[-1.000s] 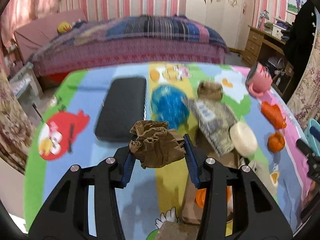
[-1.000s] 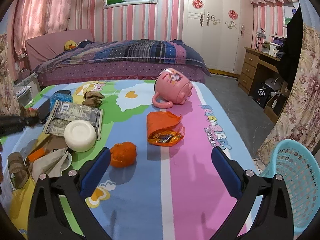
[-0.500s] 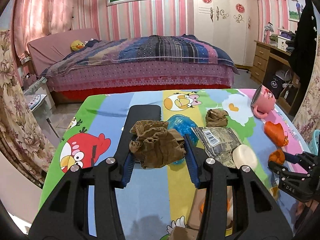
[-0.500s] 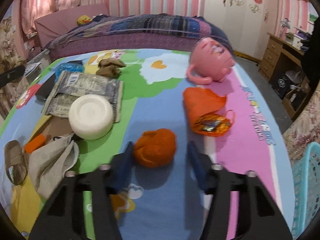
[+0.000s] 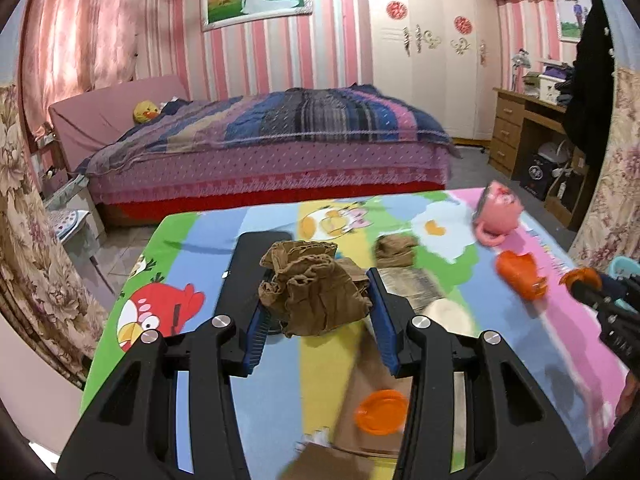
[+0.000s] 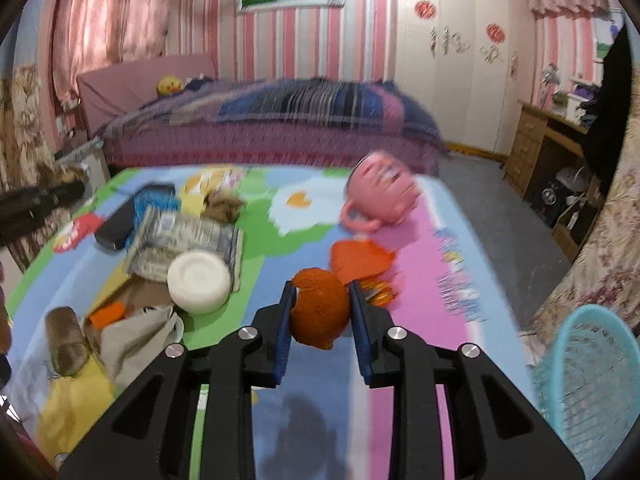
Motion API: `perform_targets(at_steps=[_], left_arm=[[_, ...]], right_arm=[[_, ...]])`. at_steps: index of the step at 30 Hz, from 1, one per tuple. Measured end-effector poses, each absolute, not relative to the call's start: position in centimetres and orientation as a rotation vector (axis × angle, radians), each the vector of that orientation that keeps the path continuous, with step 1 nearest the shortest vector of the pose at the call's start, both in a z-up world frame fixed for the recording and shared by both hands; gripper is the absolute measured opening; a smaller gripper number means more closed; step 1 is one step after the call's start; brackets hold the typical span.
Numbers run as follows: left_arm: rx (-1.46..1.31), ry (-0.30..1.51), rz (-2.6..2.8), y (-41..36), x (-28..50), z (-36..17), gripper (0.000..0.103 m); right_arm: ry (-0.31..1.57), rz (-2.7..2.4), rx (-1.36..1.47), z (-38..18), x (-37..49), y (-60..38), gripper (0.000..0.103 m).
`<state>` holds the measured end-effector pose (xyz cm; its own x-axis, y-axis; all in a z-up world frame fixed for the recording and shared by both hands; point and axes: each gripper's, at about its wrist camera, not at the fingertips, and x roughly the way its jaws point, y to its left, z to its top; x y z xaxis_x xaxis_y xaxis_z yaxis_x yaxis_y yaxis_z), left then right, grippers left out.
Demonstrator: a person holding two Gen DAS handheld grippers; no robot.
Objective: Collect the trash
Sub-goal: 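Carry the brown paper and orange peel to the blue basket and release both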
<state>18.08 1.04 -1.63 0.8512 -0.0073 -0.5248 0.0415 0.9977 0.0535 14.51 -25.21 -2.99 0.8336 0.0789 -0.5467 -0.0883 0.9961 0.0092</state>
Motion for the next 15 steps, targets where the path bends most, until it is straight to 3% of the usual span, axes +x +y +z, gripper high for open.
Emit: perform_targets(at_steps=[7, 15], left_arm=[[0.03, 0.509, -0.121, -3.8, 15.9, 0.5, 0.044], [0.039, 0.527, -0.262, -11.8, 14.9, 0.8, 0.044]], right_arm=[[0.477, 0.004, 0.024, 1.4, 10.2, -30.7, 0.027], [0.475, -0.124, -0.001, 1.6, 6.6, -37.2, 0.027]])
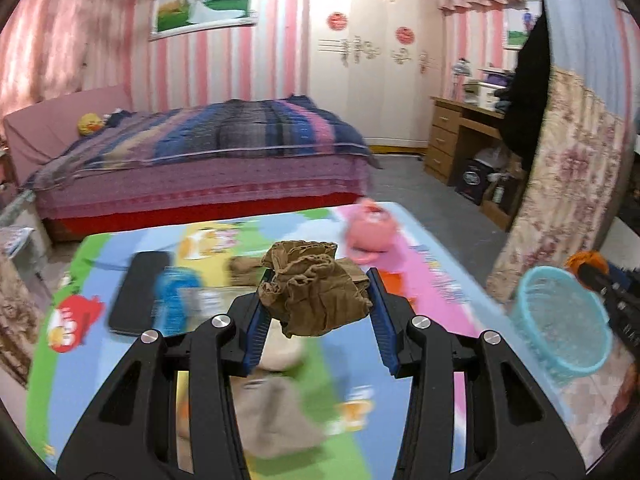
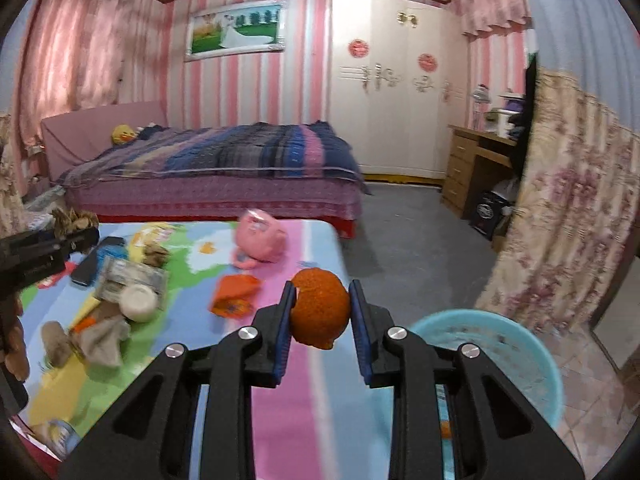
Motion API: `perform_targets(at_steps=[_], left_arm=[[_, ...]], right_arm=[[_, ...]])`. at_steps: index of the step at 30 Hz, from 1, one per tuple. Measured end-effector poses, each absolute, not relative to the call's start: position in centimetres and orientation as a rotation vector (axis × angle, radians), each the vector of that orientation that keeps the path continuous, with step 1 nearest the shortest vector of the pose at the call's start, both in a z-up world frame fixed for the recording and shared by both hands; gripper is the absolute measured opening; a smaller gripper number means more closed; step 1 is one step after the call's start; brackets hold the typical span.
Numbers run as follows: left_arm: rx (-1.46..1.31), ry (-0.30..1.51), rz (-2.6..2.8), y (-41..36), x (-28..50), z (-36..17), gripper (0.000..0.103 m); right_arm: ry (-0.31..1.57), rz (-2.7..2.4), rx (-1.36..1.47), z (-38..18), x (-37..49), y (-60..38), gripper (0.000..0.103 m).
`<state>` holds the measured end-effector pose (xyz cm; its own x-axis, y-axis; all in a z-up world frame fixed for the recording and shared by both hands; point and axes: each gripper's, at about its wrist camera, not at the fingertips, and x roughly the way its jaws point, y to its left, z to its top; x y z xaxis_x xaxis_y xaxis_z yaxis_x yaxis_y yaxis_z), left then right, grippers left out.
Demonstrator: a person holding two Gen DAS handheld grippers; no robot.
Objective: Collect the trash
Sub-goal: 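Carry the brown paper and orange peel to the blue basket and release both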
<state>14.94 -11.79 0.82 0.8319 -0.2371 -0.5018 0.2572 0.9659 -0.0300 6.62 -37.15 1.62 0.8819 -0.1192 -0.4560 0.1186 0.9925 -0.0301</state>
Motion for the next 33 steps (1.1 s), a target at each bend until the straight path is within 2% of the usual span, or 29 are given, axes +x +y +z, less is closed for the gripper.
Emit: perform_targets(at_steps=[15, 26, 33], left_arm=[[0.161, 0.534, -0.581, -29.5, 12.4, -2.0, 0.044], [0.221, 0.548, -0.71, -38.1, 12.8, -3.3, 0.044], [0.251, 0.573, -0.737, -40.9, 13.8, -4.6, 0.046]], right_arm=[[0.468, -0.408, 0.164, -0.8, 0.3, -52.1, 0.027], [0.482, -0.464, 0.145, -1.9, -0.1, -55.1, 0.027], [0.502, -0.475, 0.161, -3.0, -0.1, -55.9, 0.027]])
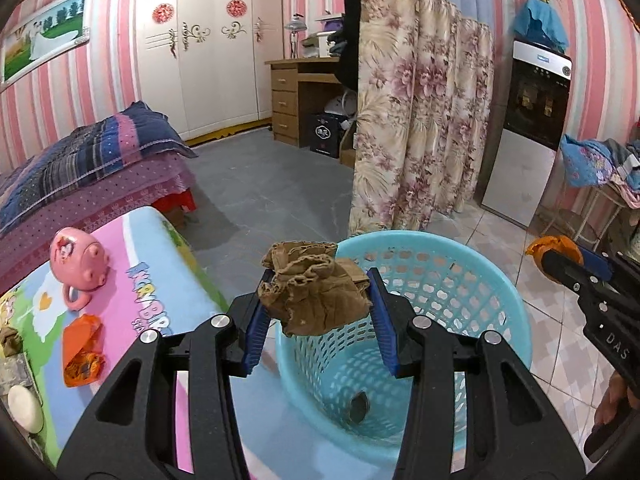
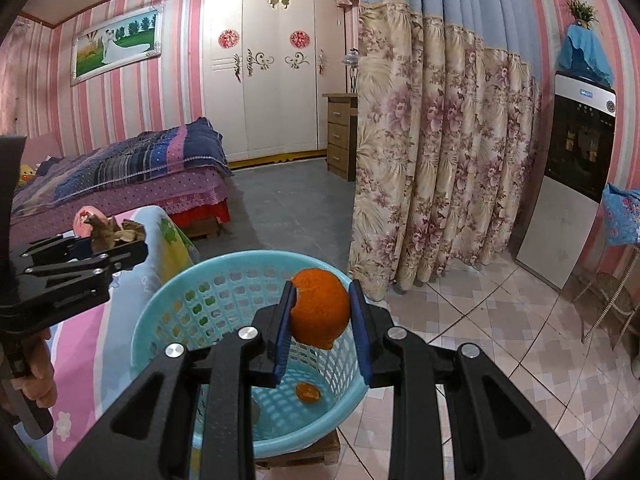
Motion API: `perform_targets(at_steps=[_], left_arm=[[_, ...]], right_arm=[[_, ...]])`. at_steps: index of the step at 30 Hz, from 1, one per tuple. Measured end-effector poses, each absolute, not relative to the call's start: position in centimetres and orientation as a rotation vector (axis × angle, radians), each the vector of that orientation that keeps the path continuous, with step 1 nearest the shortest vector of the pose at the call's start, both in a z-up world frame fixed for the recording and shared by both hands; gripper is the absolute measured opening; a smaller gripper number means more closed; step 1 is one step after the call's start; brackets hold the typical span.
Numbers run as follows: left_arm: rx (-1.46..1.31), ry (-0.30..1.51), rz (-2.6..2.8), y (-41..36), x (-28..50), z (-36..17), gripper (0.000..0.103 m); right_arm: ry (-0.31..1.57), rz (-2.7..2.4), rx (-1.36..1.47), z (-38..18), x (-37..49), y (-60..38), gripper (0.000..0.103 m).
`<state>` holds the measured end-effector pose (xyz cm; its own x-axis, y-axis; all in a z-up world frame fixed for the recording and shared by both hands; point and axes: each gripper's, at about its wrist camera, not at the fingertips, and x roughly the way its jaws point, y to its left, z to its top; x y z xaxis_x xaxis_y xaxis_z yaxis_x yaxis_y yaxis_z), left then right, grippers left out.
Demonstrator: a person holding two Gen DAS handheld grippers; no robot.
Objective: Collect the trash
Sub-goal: 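Carry the brown paper and orange peel to the blue basket and release both, then move both grippers back over the table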
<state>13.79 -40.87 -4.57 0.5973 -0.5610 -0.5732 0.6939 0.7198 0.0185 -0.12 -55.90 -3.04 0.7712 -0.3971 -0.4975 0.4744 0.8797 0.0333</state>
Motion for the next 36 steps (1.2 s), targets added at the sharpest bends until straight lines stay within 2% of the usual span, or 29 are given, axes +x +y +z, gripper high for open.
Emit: perform_targets(at_steps=[2, 5, 6, 10, 14, 21, 24, 25, 27, 28, 30, 35, 36], left_arm=[[0.263, 0.567, -0.735, -41.2, 13.8, -4.8, 0.048], [0.274, 0.556, -0.714, -41.0, 14.0, -4.8, 0.069], [0.274, 0.55, -0.7, -40.8, 14.2, -4.8, 0.073], [0.27, 0.546, -0.666, -39.3, 15.0, -4.6, 0.074], [0.243, 0.526, -0.622, -37.5, 15.4, -4.0, 0.084], [0.231, 0.518, -0.559, -34.7, 15.5, -3.5, 0.094], [0.225, 0.511, -0.536, -33.5, 15.1, -3.5, 0.095], [0.226, 0.508, -0.528, -33.2, 15.0, -3.5, 0.095], [0.223, 0.503, -0.508, -32.3, 14.9, -3.4, 0.095], [0.22, 0.501, -0.502, -31.9, 14.8, -3.3, 0.095], [0.214, 0.49, -0.488, -31.0, 14.6, -2.9, 0.095], [0.195, 0.459, -0.45, -28.1, 14.2, -1.2, 0.095], [0.191, 0.455, -0.443, -27.5, 14.1, -0.8, 0.095]], right_arm=[[0.506, -0.473, 0.161, -3.2, 0.1, -55.8, 0.027], [0.51, -0.471, 0.158, -3.4, 0.3, -55.6, 0.027], [0.511, -0.47, 0.159, -3.5, 0.5, -55.5, 0.027], [0.515, -0.467, 0.166, -3.8, 0.9, -55.4, 0.027], [0.521, -0.464, 0.157, -4.0, 1.6, -55.3, 0.027], [0.526, -0.457, 0.195, -5.2, 4.0, -55.3, 0.027], [0.534, -0.454, 0.188, -5.5, 5.2, -55.2, 0.028], [0.534, -0.458, 0.189, -5.6, 5.6, -55.3, 0.031], [0.527, -0.459, 0.203, -5.6, 5.8, -55.5, 0.05], [0.517, -0.46, 0.208, -5.4, 5.9, -55.5, 0.067], [0.507, -0.454, 0.205, -5.2, 5.8, -55.2, 0.072], [0.465, -0.469, 0.181, -4.2, 5.1, -53.8, 0.092], [0.46, -0.469, 0.179, -4.0, 5.1, -53.8, 0.092]])
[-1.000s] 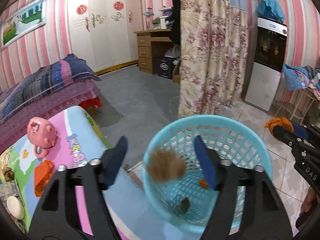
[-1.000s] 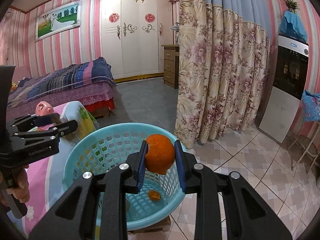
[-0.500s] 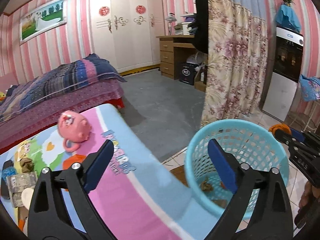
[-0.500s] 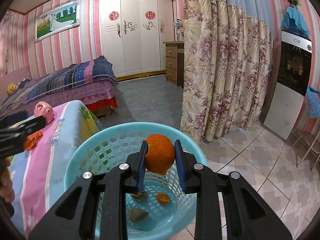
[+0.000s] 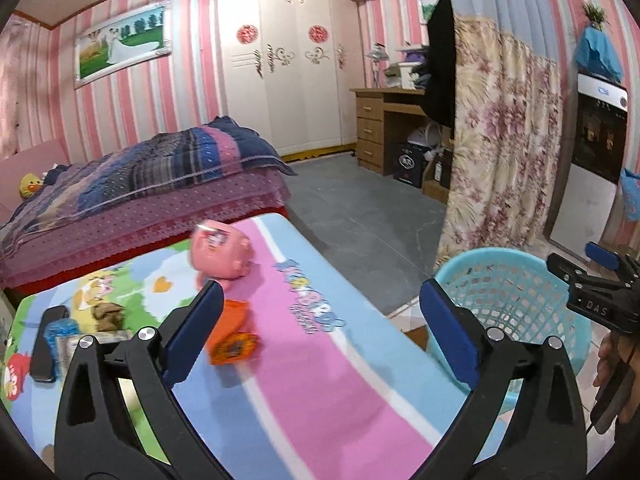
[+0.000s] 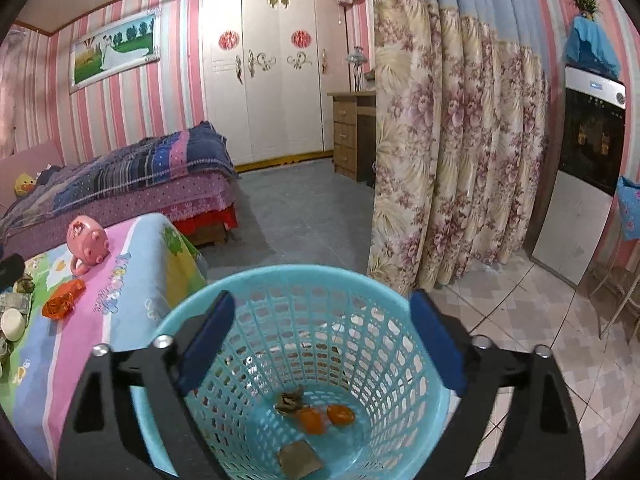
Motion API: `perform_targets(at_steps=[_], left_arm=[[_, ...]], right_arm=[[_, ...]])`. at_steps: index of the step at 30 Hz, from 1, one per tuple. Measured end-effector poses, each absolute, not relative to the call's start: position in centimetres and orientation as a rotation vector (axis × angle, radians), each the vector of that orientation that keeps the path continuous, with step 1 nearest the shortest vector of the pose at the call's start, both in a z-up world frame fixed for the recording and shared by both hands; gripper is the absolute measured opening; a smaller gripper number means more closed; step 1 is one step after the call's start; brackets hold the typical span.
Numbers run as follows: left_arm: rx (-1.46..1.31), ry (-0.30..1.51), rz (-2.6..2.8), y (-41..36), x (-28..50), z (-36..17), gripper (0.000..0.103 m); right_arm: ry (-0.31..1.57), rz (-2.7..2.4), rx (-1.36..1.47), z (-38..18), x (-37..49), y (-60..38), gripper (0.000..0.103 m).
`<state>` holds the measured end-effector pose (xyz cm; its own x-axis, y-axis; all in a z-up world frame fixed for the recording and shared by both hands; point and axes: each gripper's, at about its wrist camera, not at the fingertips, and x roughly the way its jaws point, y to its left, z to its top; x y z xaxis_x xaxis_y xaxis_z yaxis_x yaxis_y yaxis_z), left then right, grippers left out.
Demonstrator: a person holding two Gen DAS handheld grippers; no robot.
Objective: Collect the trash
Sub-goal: 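Move both grippers back over the table, then grasp the brown paper cup with the left gripper while the right gripper reaches toward the trash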
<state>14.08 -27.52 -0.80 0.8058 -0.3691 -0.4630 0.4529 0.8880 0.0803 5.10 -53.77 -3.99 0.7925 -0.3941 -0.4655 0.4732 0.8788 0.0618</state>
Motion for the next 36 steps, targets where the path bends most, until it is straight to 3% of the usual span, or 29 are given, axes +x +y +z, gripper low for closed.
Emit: perform_targets(at_steps=[14, 25, 36], left_arm=[[0.169, 0.392, -0.206, -10.6, 11.6, 3.5, 0.097], [0.105, 0.537, -0.041, 2.7, 10.1, -2.8, 0.097], [0.066, 0.686, -0.07, 5.4, 9.9, -9.0, 0.097]], right_arm=[[0.38, -0.287, 0.111, 1.3, 5.2, -40.9, 0.098], [0.448, -0.115, 0.05, 0.0, 7.5, -28.2, 0.098], [0.503, -0.058, -0.017, -3.1, 8.0, -22.9, 0.098]])
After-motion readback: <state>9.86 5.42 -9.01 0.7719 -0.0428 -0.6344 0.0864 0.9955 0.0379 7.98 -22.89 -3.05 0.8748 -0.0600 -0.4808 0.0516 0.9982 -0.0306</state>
